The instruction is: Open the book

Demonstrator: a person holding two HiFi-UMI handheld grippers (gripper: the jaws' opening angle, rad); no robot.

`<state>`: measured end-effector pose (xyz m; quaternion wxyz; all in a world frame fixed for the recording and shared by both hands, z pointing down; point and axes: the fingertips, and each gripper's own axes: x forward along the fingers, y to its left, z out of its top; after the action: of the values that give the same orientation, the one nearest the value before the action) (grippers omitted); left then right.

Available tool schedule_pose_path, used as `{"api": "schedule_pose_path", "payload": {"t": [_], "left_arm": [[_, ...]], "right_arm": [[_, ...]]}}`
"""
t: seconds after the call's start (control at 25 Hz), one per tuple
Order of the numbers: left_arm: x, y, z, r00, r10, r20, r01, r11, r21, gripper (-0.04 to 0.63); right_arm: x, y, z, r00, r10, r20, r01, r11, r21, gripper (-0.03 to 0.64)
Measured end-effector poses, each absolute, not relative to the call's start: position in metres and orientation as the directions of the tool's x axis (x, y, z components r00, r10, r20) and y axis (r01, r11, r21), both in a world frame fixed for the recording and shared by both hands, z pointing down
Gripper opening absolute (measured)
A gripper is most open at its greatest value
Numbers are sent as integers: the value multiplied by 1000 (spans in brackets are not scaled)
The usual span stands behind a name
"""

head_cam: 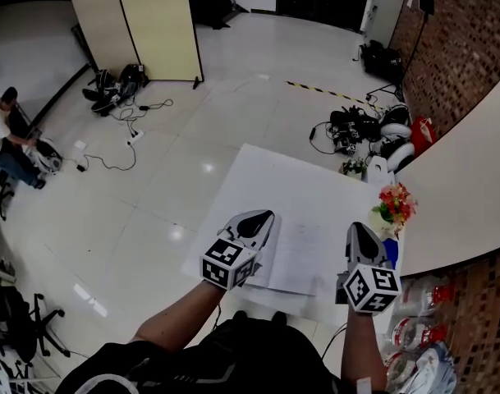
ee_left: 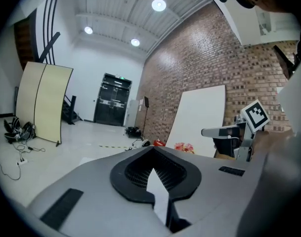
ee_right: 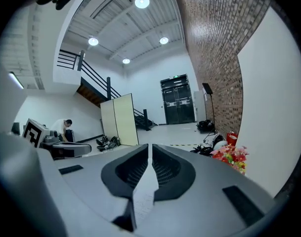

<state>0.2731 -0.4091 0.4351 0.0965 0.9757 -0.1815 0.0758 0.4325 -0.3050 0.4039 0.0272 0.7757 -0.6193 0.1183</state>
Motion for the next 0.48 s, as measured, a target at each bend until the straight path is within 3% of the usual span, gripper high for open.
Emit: {"api": "schedule_pose_path", "payload": {"t": [0.48], "left_arm": [[256,-379,420,946,-293,136,-315,-931,187,-5]], "right_arm": [[416,-272,396,203,-956,211,-972,-222,-73,6]]}}
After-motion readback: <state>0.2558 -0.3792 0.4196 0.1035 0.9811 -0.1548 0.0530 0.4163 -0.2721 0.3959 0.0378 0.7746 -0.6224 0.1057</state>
